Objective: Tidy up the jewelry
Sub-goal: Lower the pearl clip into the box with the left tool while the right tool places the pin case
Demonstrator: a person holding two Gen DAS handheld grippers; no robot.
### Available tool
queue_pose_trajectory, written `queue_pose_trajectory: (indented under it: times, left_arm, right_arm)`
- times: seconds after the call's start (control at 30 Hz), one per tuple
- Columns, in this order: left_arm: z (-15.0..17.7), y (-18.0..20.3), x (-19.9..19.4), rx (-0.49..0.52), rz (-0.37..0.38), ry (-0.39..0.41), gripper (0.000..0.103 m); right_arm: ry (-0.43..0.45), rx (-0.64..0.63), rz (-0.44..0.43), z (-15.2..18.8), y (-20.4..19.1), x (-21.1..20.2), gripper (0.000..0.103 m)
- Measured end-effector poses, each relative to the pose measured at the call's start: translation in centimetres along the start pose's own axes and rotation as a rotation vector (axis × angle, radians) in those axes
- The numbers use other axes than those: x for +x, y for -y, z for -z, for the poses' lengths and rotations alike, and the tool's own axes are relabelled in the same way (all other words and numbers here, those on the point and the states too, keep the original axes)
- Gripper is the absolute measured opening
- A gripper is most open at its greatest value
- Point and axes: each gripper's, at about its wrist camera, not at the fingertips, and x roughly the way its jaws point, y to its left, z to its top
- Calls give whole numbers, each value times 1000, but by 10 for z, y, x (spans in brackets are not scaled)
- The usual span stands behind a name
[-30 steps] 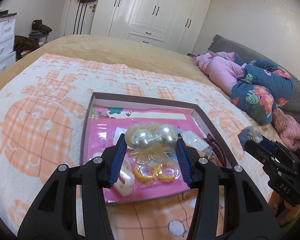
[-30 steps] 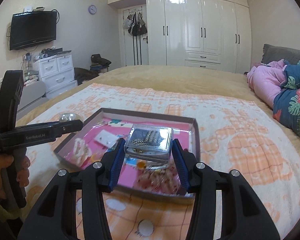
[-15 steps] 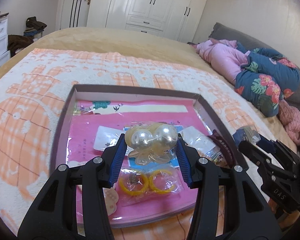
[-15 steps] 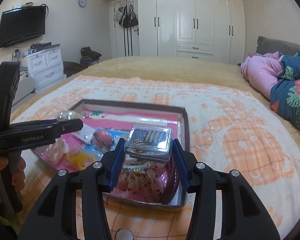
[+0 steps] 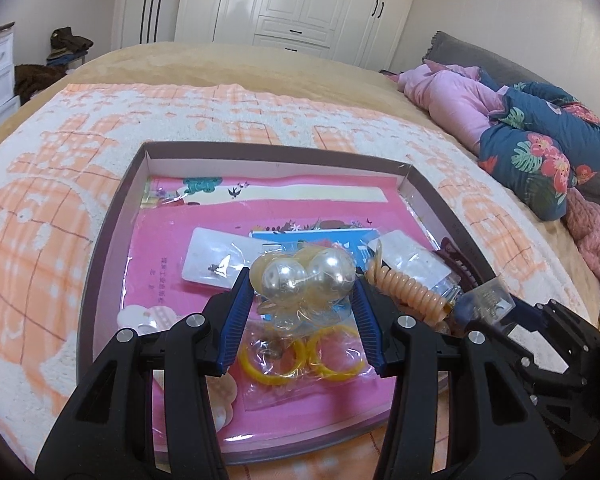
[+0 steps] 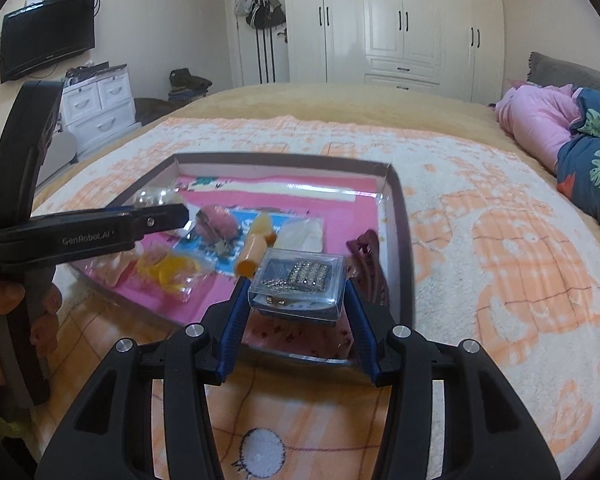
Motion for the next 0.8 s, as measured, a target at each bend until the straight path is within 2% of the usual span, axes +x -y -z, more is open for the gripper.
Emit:
queue_pose_trajectory:
  times: [0.1,0.13,0.23,0.4,0.47,0.8]
  left_arm:
    - [2,0,-2,2,0,0,40]
    - [1,1,-2,1,1,0,40]
    - [3,0,-6,-2,-1,6,40]
    - [6,2,-17,3,-7,19,46]
    - [5,4,-26,2,-6,37,50]
    - [6,10,-74,9,-14,127,58]
  right_arm:
    - [-2,-1,-10,1,-3,-2,48]
    - [3,2,-9,2,-3,-4,52]
    - [19,12,-8,3,-3,-11,57]
    - [52,36,2,5,1,-27,64]
    - [68,47,13,6,3,-36,67]
    - [145,54,24,7,0,-77,74]
